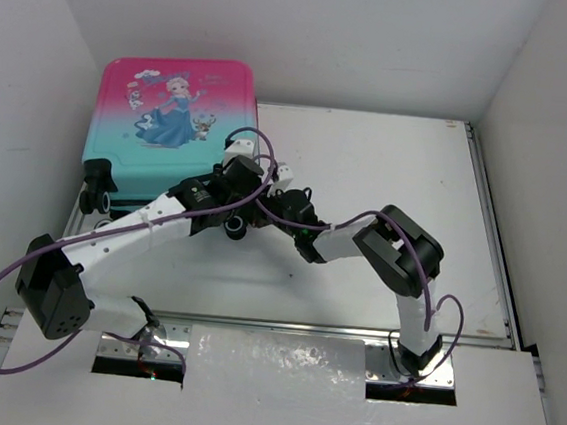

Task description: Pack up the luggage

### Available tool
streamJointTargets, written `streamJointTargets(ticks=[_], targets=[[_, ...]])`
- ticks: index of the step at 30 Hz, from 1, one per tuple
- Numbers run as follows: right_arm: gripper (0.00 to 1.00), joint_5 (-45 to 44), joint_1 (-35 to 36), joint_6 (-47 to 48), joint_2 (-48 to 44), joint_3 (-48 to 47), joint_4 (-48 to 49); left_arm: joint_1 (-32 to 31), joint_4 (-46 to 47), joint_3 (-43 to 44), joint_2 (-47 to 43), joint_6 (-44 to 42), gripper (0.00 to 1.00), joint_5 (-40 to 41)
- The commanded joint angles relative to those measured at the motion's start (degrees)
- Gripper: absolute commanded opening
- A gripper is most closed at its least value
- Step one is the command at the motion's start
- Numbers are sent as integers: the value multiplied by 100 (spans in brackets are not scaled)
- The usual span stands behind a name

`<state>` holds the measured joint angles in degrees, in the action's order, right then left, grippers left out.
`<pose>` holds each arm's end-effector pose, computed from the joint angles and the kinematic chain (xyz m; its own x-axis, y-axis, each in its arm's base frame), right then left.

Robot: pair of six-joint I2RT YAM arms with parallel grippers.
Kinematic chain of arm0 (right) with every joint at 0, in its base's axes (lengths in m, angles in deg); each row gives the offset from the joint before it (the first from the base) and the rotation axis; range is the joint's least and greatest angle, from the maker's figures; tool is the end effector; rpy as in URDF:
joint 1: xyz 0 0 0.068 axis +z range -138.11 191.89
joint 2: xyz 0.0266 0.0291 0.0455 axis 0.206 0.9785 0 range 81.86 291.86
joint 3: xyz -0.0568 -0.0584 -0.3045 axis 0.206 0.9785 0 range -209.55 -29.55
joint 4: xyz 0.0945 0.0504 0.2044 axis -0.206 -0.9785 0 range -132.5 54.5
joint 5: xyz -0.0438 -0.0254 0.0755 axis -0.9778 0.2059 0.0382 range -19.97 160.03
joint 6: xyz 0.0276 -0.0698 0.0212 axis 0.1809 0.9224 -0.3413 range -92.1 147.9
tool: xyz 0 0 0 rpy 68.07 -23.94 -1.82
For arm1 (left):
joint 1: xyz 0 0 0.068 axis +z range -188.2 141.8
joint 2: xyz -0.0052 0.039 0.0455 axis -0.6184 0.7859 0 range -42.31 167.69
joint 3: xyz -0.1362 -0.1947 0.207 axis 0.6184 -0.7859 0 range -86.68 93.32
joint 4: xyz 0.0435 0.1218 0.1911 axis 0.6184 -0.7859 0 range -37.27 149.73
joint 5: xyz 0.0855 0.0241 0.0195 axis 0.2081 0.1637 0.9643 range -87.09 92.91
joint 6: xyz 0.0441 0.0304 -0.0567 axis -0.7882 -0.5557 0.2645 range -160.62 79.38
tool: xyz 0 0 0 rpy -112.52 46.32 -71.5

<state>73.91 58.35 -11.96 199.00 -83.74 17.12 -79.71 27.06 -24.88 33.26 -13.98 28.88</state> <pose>0.3056 0.3281 0.2005 -0.5878 0.3098 -0.7474 -0.5112 0.5738 0.6399 0.2109 -0.1477 0.3222 -0.6508 0.0377 -0.7583 0.0872 0.9959 -0.0253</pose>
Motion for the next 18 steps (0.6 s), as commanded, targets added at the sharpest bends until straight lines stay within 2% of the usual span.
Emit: streamJointTargets(ticks=[1, 9, 12, 13, 16, 18], targets=[[0, -1609, -321, 329, -490, 110, 328, -155, 779, 78, -420, -158, 0, -664], [0, -1005, -1085, 241, -930, 753, 548, -155, 832, -36, -491, -255, 0, -453], [0, -592, -1366, 206, -764, 376, 302, -155, 920, -54, -430, -273, 0, -497], [0, -85, -1446, 259, -502, -130, -134, -155, 955, -80, -412, -281, 0, -523], [0, 603, -1666, 522, -96, -1065, -883, -155, 1008, -116, -376, -334, 0, -690], [0, 605, -1806, 663, 141, -1364, -1244, -155, 964, -116, -350, -360, 0, -734]])
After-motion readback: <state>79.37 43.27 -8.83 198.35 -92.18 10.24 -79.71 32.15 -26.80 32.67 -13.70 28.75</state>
